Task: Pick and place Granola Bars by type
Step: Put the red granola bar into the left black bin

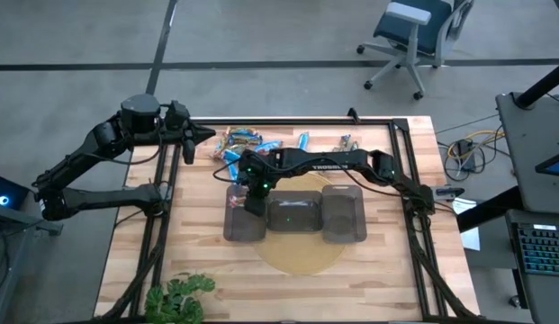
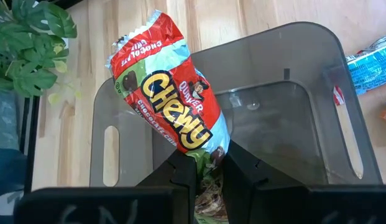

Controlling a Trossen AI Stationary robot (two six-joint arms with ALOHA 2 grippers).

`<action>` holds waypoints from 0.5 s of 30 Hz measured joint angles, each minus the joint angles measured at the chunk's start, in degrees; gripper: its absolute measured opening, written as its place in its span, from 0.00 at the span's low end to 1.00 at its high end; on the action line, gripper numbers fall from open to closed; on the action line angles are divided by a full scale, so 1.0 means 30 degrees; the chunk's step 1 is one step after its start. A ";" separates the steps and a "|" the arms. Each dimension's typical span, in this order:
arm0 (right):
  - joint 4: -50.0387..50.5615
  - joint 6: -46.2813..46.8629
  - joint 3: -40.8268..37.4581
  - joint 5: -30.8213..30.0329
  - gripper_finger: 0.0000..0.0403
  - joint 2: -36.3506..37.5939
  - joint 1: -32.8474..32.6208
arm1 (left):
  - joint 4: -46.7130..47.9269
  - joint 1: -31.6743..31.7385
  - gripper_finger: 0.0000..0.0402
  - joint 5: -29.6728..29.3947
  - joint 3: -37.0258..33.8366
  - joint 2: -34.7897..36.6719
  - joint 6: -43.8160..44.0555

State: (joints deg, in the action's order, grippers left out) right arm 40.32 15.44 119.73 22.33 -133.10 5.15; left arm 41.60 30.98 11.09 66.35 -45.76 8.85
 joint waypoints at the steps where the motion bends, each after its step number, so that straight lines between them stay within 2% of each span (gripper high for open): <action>1: 0.0000 -0.0003 -0.0001 0.0000 0.11 0.0000 0.0000 | -0.0007 0.0000 0.00 0.0000 0.0000 0.0000 0.0003; 7: -0.0001 0.0007 -0.0001 -0.0151 0.11 0.0000 0.0028 | -0.0005 0.0000 0.00 0.0000 0.0000 0.0000 -0.0001; 15: 0.0000 0.0218 -0.0009 -0.1649 0.11 0.0000 0.0189 | -0.0003 0.0007 0.00 0.0000 0.0000 0.0000 0.0047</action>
State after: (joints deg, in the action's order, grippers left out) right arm 40.32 16.09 119.70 17.38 -133.10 5.72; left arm 41.60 31.00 11.09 66.35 -45.76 8.99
